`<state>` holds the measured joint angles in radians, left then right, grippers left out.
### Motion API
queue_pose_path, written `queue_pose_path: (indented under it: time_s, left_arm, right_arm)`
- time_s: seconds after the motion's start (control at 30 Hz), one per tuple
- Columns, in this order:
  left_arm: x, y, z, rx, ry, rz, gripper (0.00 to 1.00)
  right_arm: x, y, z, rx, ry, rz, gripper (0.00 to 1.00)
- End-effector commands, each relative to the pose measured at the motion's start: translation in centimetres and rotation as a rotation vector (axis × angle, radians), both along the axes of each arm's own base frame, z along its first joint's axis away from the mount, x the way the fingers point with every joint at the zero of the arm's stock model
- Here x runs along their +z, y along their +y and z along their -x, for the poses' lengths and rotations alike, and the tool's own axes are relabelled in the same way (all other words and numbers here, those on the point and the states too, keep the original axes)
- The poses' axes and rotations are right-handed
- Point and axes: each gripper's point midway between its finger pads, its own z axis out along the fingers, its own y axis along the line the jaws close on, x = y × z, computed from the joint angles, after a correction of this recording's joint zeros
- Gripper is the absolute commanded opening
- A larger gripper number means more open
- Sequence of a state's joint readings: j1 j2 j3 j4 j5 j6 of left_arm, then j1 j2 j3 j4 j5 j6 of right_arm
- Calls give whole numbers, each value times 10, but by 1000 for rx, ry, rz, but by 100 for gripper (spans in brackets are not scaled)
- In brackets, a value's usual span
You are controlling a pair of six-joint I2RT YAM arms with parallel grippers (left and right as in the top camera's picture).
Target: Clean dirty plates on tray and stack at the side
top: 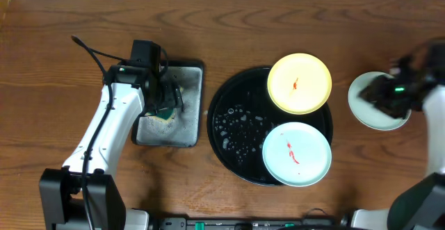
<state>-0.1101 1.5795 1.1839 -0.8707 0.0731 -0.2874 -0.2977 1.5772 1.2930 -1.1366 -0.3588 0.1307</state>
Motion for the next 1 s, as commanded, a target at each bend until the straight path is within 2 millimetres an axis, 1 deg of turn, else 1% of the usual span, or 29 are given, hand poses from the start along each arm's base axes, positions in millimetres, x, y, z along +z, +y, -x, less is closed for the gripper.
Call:
queue_pose_path:
  time_s: [0.0, 0.07, 0.17, 0.27, 0.3, 0.37, 0.43, 0.47, 0.53, 0.57, 0.6, 0.67, 0.7, 0.73, 0.77, 0.87, 0.97]
  left_arm:
    - [-1, 1, 1, 0, 6, -3, 84]
    - [-1, 1, 1, 0, 6, -3, 84]
    - [-1, 1, 1, 0, 6, -3, 84]
    - [-1, 1, 1, 0, 6, -3, 84]
    - [-1, 1, 1, 0, 6, -3, 84]
    - [-1, 1, 1, 0, 6, -3, 84]
    - [-1, 1, 1, 0, 6, -3, 84]
    - [-1, 1, 1, 0, 6, -3, 84]
    - [-1, 1, 1, 0, 6, -3, 84]
    - [-1, 1, 1, 0, 6, -3, 84]
    - [-1, 1, 1, 0, 6, -3, 84]
    - [-1, 1, 1, 0, 6, -3, 84]
    - [-1, 1, 1, 0, 6, -3, 84]
    - [-1, 1, 1, 0, 6, -3, 84]
    - [-1, 1, 1, 0, 6, -3, 84]
    - [-1, 1, 1, 0, 6, -3, 84]
    - [-1, 1, 1, 0, 6, -3, 84]
  right_arm:
    - [-29, 48, 33, 174, 156, 29, 49]
    - [-47, 60, 52, 204, 235, 88, 50]
    - [-72, 57, 71, 184, 314, 229, 51]
    - [-91, 54, 79, 173, 326, 318, 51]
    - [-101, 56, 81, 162, 317, 334, 52]
    - [-110, 57, 84, 154, 313, 334, 50]
    - [-117, 56, 88, 154, 315, 335, 45]
    - [-118, 55, 90, 152, 321, 335, 42]
    - [-118, 56, 90, 165, 320, 332, 13]
    - [-118, 58, 90, 175, 314, 321, 4]
    - [-116, 64, 88, 204, 300, 292, 1]
    - [-112, 80, 84, 276, 261, 216, 1]
    - [-108, 88, 82, 319, 236, 174, 1]
    - [-100, 102, 80, 382, 192, 110, 1]
    - [-95, 109, 78, 408, 167, 78, 1]
    - [-82, 128, 71, 452, 85, -7, 1]
    - [-75, 141, 57, 467, -1, -44, 1]
